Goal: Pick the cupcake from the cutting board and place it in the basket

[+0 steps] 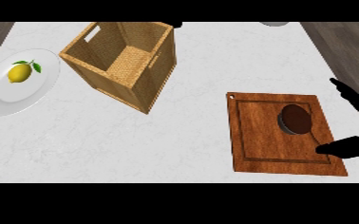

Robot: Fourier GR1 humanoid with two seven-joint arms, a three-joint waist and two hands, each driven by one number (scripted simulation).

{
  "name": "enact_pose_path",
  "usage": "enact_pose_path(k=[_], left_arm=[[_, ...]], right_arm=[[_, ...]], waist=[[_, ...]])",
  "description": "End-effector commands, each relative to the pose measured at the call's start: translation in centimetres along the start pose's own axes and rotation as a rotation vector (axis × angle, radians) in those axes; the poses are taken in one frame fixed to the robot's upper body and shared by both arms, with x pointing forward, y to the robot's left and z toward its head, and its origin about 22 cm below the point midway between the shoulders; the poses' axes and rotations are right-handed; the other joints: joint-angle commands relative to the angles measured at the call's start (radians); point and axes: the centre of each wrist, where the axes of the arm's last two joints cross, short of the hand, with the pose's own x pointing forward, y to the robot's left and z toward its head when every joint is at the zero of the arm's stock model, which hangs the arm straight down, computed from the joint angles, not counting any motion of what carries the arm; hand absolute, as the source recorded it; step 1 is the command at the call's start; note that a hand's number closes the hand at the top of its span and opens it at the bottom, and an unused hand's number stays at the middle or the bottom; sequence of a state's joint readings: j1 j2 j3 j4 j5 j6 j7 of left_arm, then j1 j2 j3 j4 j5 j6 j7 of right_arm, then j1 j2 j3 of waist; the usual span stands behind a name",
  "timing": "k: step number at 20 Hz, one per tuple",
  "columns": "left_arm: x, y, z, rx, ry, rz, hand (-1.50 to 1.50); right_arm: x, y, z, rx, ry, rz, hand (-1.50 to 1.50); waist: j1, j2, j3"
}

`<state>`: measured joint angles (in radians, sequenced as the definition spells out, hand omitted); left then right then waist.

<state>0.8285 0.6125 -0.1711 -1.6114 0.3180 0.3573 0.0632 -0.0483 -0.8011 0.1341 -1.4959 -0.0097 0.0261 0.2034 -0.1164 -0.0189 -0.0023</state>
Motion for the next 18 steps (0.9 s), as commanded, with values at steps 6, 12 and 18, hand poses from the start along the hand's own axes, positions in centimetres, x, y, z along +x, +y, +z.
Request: enact_pose_path(k=[6,12,18], left_arm=[[12.7,-2.4,-2.6,-0.056,-0.603,0.190,0.00],[12.5,-2.7,-3.0,-0.068,-0.589,0.195,0.00],[12.8,-2.4,-3.2,-0.073,-0.610,0.193,0.00]], right_arm=[[-0.2,2.3,-0.2,0.001,0.001,-0.003,-1.50],[-1.4,2.5,-0.1,0.000,0.052,0.057,-1.50],[-1.1,4.1,-0.7,-0.017,0.052,0.047,-1.50]], waist=[[-0.027,-0.002,0.001],[-0.047,0.002,-0.001],[-0.022,0.007,0.002]])
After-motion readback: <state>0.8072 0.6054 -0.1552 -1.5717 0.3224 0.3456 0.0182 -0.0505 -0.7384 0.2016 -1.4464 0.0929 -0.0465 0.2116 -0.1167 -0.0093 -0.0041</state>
